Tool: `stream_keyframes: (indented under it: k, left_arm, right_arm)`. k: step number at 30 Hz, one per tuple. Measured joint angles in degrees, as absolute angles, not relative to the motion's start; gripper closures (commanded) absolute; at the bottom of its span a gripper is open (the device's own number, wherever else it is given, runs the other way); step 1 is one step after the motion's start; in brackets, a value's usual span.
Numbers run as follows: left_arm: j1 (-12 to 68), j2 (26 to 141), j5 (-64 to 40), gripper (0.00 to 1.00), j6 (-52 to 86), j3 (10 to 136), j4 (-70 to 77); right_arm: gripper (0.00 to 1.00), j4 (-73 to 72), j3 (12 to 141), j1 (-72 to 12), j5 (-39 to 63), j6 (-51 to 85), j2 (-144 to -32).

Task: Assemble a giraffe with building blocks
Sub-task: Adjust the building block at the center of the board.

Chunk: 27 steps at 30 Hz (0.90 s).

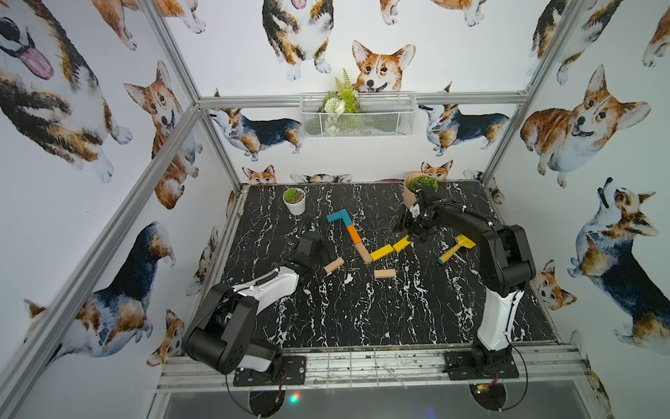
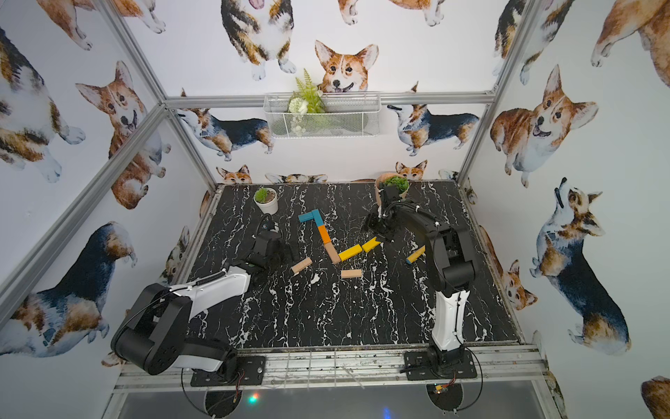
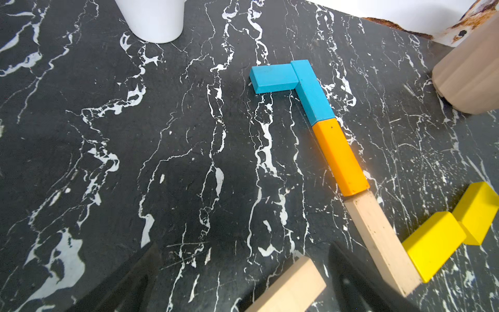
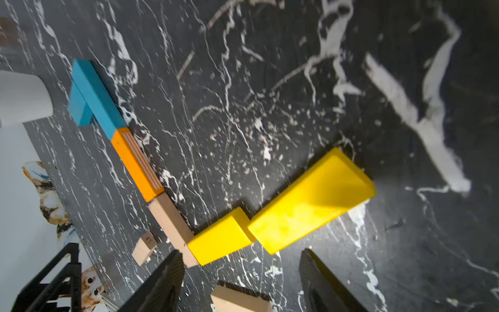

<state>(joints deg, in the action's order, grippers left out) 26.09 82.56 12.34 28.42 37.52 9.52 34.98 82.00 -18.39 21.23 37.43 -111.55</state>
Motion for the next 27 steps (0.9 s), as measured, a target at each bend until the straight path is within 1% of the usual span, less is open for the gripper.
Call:
stream_keyframes:
  k: [7, 17, 24, 27]
  left_arm:
    - [26.3, 82.4, 12.3, 0.00, 28.3, 37.5, 9.5]
    - [26.3, 82.7, 11.9, 0.00, 28.3, 37.5, 9.9]
    - [26.3, 82.7, 11.9, 0.00, 28.3, 37.5, 10.0]
    - [26.3, 82.6, 11.9, 0.00, 28.3, 37.5, 10.1]
  right_arm:
    - [0.29, 31.0, 76.0, -18.8, 22.0, 39.0, -111.2]
    - [0.29, 28.4, 78.8, -21.0, 22.9, 39.7, -115.2]
    - [0.30, 28.5, 79.6, -21.0, 22.9, 39.7, -115.3]
    - [0.29, 30.1, 79.8, -21.0, 22.3, 39.6, -113.0]
